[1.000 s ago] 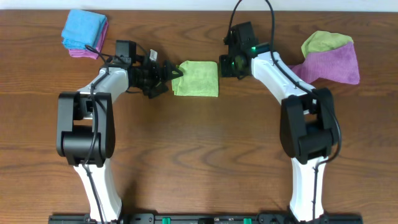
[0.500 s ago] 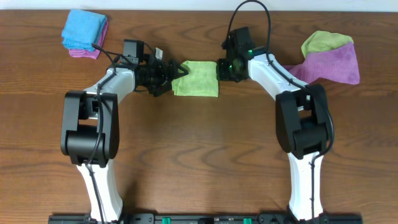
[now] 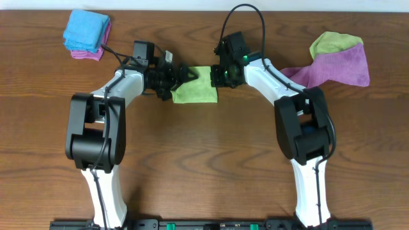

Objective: Fold the cloth
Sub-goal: 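Lift the folded green cloth with the left gripper and carry it to the top-left stack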

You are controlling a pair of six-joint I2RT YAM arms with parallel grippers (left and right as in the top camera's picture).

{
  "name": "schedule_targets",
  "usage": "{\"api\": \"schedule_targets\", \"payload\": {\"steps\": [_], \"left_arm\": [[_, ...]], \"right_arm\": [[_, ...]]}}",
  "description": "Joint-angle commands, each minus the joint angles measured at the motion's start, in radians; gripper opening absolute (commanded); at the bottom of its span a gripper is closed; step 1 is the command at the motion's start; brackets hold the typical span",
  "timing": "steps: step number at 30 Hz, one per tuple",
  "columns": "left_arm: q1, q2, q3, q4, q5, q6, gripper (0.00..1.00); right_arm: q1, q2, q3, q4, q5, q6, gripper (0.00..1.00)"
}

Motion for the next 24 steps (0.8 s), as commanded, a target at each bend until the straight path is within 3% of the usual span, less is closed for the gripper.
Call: {"api": "schedule_targets", "payload": {"steps": [1,3,5,9,12,20,24], "left_arm": [[-0.002,0.019,-0.007,-0.022,-0.041,-0.003,0.59],[0.003,0.019,-0.007,-0.027,-0.045,-0.003,0.41],[0.010,0.019,-0.007,-0.027,-0.044,-0.009,0.06],[0.028,0.018,-0.006,-0.007,-0.034,-0.044,0.06],[0.055,0.006,0.014,0.091,0.012,-0.111,0.06],[0.181,-0.018,0.294,0.283,0.061,-0.324,0.06],[0.327,-0.018,0.404,0.433,-0.026,-0.534,0.06]], "right_arm": [[-0.020,0.026,-0.003,-0.017,-0.009,0.013,0.01],[-0.039,0.025,-0.003,-0.031,-0.010,0.013,0.01],[-0.065,0.022,-0.003,-0.055,-0.010,0.013,0.01],[-0.108,0.005,-0.003,-0.100,-0.010,0.005,0.01],[-0.129,-0.022,-0.003,-0.134,-0.010,-0.039,0.01],[-0.131,-0.125,-0.003,-0.167,-0.009,-0.103,0.01],[-0.131,-0.194,-0.003,-0.196,-0.002,-0.156,0.01]]}}
